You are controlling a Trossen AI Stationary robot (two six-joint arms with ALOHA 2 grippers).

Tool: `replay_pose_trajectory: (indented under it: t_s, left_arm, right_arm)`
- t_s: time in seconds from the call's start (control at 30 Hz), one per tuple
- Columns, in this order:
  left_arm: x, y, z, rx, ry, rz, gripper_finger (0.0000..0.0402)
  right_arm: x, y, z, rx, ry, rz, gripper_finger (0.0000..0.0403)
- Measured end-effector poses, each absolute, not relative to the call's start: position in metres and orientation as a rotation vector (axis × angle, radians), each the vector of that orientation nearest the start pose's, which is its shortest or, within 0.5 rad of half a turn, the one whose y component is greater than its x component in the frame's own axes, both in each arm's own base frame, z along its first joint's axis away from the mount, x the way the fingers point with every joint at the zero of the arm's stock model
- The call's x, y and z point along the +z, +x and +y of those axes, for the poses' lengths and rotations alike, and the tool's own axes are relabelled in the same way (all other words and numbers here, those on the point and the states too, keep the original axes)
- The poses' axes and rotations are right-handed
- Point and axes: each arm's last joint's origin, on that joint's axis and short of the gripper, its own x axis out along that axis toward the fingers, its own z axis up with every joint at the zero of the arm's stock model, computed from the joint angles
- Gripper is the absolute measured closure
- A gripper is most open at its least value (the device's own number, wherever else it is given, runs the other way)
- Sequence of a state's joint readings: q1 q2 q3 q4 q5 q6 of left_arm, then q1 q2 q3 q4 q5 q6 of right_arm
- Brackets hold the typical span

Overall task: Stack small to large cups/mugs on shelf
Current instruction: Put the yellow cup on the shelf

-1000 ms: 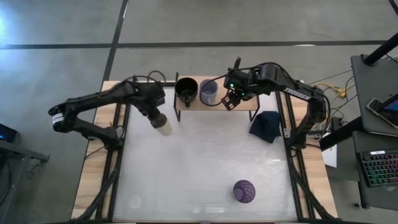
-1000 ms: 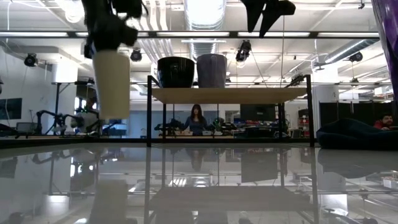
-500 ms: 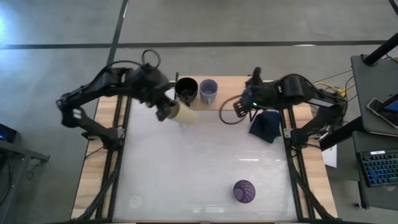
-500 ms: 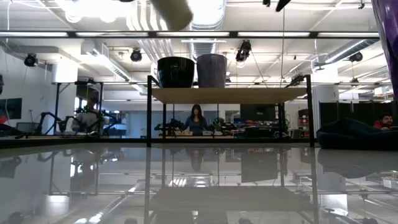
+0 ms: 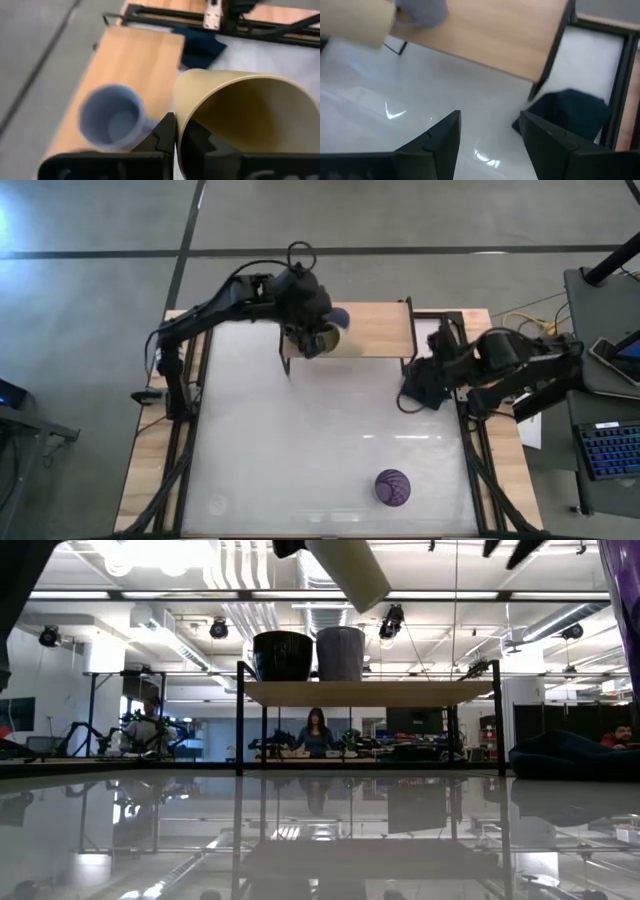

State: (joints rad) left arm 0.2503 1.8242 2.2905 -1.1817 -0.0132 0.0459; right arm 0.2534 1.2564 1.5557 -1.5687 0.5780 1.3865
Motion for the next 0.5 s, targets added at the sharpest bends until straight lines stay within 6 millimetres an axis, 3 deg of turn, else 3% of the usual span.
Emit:
replay_pose_trajectory:
  t_s: [0.13, 0.27, 0.5]
  left_arm:
    - [0.458, 0.355, 0.097, 0.269, 0.064, 0.672, 0.0401]
    - [0.457, 0.368, 0.102, 0.275, 0.073, 0.598, 0.0401]
    - [0.434, 0.388, 0.112, 0.277, 0.07, 0.658, 0.0401]
  right_arm:
    - [0.376, 0.181, 0.036, -0.994, 0.753, 0.712, 0.0207]
    - [0.36, 0.196, 0.04, -0.933, 0.777, 0.671, 0.0207]
    - [0.357, 0.202, 0.042, -0.899, 0.781, 0.649, 0.0207]
